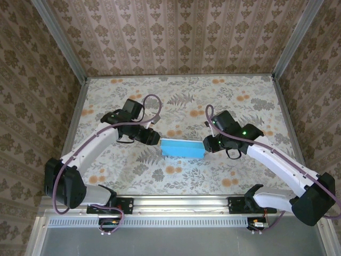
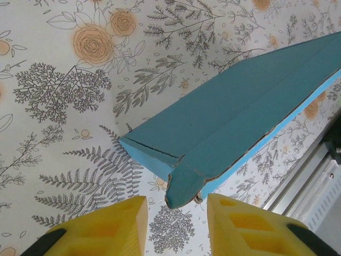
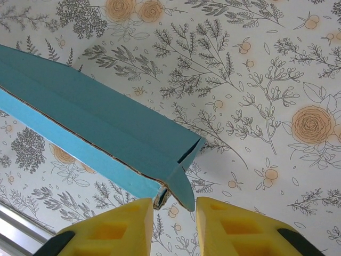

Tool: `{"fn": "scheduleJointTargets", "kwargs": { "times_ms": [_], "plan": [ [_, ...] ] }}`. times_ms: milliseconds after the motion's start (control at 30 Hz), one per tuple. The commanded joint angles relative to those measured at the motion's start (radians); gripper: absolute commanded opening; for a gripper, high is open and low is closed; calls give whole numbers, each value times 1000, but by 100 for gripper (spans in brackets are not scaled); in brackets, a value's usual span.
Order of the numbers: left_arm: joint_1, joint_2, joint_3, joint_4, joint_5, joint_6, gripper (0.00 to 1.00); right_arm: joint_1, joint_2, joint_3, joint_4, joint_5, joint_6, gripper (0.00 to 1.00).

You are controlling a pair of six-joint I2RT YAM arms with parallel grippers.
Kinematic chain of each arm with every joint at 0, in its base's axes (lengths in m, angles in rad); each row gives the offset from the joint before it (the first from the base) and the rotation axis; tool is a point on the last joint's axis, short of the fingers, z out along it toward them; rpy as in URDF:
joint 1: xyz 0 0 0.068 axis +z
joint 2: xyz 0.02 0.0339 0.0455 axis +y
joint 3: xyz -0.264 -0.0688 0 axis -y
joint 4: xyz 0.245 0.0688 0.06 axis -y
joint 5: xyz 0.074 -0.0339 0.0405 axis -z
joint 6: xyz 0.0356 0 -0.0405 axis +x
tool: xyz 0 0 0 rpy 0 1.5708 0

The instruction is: Fold the paper box

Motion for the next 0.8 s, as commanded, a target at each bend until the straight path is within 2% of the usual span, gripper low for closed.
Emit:
{"fn": "scheduleJointTargets", "kwargs": {
  "times_ms": [0, 367, 500, 767],
  "plan": [
    [-10, 6, 39, -11, -2, 26, 33, -5, 12, 26, 5, 2, -13, 27],
    [-37, 32, 52, 0, 9, 15, 25, -5, 13, 19, 27, -18, 3, 17],
    [-39, 31, 52, 6, 15, -5, 17, -5, 9, 20, 34, -28, 10, 14],
    [-46, 33, 36, 38, 35, -56, 10, -5, 12, 12, 58, -60, 28, 12]
  ]
}}
